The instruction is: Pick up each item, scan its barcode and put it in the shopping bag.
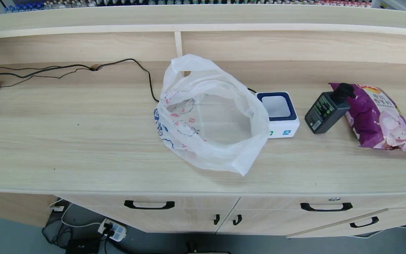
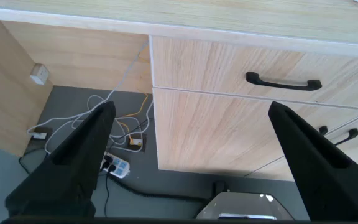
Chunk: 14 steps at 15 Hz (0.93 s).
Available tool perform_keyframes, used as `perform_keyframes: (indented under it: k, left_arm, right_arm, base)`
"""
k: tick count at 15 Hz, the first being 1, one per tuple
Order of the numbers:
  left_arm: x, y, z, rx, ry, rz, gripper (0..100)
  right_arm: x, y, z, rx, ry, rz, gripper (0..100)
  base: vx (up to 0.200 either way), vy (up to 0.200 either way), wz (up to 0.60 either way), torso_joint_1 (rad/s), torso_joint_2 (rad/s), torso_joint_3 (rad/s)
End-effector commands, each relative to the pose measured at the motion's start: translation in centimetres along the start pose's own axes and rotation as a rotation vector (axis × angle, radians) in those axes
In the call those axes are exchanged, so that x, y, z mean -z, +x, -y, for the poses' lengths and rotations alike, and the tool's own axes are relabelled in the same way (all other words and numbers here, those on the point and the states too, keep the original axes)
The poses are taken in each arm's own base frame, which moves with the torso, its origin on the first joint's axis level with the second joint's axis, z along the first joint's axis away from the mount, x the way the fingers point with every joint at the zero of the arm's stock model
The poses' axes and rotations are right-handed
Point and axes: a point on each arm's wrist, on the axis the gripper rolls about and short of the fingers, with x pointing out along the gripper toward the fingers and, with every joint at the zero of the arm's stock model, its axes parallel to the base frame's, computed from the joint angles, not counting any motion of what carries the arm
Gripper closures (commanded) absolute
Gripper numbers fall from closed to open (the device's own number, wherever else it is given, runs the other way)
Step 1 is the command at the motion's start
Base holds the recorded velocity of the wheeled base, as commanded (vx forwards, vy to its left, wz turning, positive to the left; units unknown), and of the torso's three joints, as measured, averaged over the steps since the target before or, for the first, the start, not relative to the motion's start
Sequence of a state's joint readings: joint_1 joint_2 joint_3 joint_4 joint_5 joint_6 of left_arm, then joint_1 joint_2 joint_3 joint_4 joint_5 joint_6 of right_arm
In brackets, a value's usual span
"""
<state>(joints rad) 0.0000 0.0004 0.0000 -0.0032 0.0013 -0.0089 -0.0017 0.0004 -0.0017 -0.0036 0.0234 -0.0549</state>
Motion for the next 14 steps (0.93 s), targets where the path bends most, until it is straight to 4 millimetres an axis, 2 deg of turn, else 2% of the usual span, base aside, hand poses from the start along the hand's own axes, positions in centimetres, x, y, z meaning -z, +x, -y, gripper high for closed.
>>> perform_keyframes:
  k: [1,2,4,6,7,9,10,12,14]
  left_arm:
    - [0.0,0.0,0.0,0.000,0.000,0.002,0]
    - [0.0,0.0,0.0,0.000,0.000,0.005,0]
    - [0.0,0.0,0.0,0.000,0.000,0.005,0]
    - [0.0,0.0,0.0,0.000,0.001,0.005,0]
    - [0.0,0.0,0.0,0.000,0.001,0.005,0]
    - [0.0,0.0,0.0,0.001,0.001,0.005,0]
    - [0.0,0.0,0.0,0.001,0.001,0.005,0]
    - [0.0,0.0,0.0,0.001,0.001,0.005,0]
    - [0.0,0.0,0.0,0.000,0.001,0.005,0]
  right_arm:
    - [-1.0,-0.2,0.0,-0.027,-0.020,0.029,0]
    - [-4.1,-0.3,0.0,-0.083,-0.028,0.062,0]
    - [-9.0,1.5,0.3,-0.127,-0.027,0.074,0]
    - [-13.5,6.4,0.3,-0.174,-0.064,0.172,0]
    - [-14.5,8.9,0.1,-0.172,-0.083,0.209,0]
    - [-14.6,13.1,-0.5,-0.203,-0.089,0.239,0]
    - [-14.4,13.7,-0.7,-0.212,-0.088,0.239,0]
    - [-12.1,16.2,-1.6,-0.247,-0.066,0.231,0]
    - [-11.2,17.3,-1.9,-0.262,-0.028,0.180,0]
  base:
    - [0.000,0.000,0.00,0.000,0.00,0.000]
    - [0.000,0.000,0.00,0.000,0.00,0.000]
    - [0.000,0.000,0.00,0.000,0.00,0.000]
    - [0.000,0.000,0.00,0.000,0.00,0.000]
    - [0.000,0.000,0.00,0.000,0.00,0.000]
    - [0.000,0.000,0.00,0.000,0.00,0.000]
    - [0.000,0.000,0.00,0.000,0.00,0.000]
    - [0.000,0.000,0.00,0.000,0.00,0.000]
    - [0.000,0.000,0.00,0.000,0.00,0.000]
